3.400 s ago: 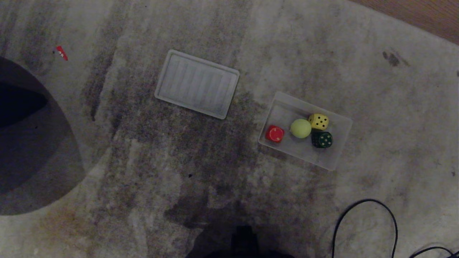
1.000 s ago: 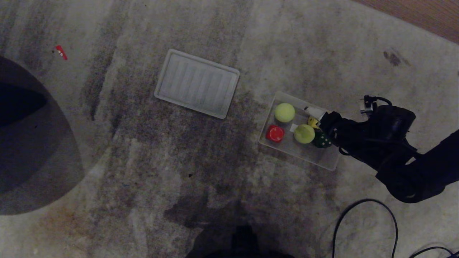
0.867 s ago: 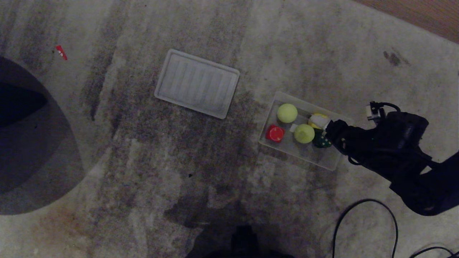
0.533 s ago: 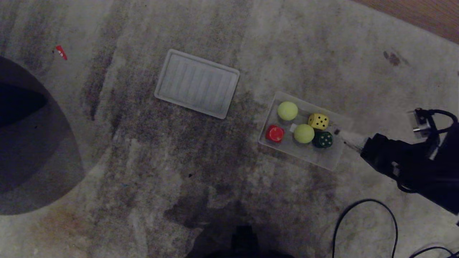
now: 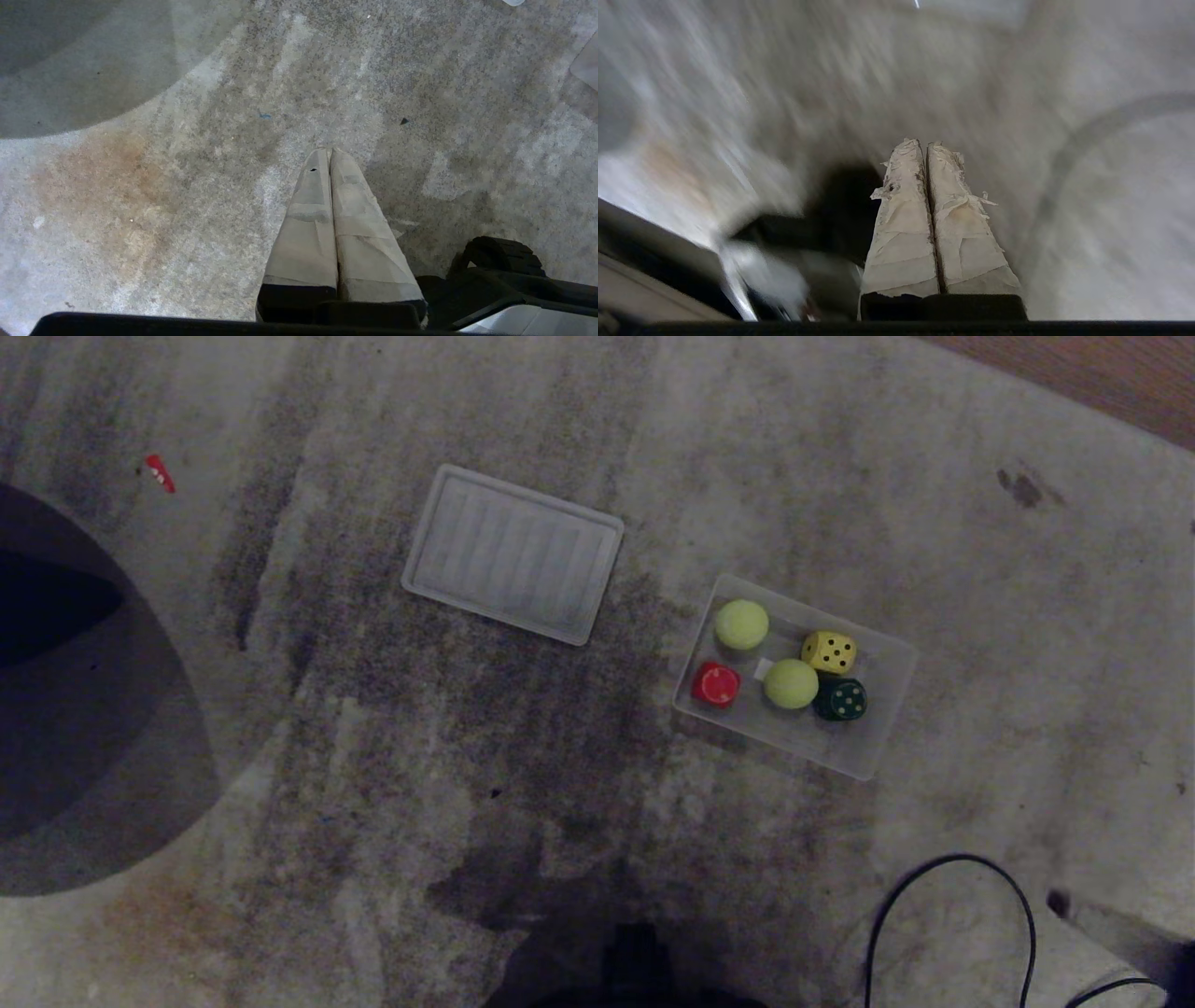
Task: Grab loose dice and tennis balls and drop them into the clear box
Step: Pick up toys out of the box
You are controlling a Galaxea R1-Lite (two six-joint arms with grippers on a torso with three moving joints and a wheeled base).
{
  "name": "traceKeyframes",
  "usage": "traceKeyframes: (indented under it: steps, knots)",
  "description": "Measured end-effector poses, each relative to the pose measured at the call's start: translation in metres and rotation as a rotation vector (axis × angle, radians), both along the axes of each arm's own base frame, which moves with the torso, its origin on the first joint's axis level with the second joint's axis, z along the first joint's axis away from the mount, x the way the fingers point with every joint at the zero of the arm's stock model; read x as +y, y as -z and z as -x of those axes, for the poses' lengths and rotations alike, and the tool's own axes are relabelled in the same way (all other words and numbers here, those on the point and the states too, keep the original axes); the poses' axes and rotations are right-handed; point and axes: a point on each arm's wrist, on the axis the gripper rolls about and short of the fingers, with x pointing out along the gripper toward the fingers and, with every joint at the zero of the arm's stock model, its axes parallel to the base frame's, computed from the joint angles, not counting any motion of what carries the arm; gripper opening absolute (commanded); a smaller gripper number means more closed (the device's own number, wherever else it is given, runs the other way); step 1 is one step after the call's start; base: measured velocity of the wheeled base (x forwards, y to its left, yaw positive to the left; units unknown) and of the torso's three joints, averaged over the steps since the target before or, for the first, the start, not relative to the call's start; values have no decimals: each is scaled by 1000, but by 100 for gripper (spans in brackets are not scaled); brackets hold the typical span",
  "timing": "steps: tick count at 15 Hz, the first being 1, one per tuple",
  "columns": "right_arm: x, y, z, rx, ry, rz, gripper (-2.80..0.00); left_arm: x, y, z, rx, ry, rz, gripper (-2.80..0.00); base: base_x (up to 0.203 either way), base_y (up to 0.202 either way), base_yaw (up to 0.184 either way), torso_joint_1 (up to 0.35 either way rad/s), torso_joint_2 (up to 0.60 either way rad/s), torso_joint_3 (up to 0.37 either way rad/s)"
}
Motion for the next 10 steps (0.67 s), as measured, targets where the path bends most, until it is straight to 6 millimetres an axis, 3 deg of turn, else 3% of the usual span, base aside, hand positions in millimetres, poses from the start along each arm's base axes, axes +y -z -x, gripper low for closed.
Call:
traceKeyframes:
  steps: [4, 10]
  knots:
    - [-14, 34, 53, 12, 89, 90, -280, 0, 0, 0, 0, 0, 0, -280, 0, 0, 0, 0, 0, 0]
    - [-17, 53, 91, -180, 234, 159, -280, 0, 0, 0, 0, 0, 0, -280, 0, 0, 0, 0, 0, 0]
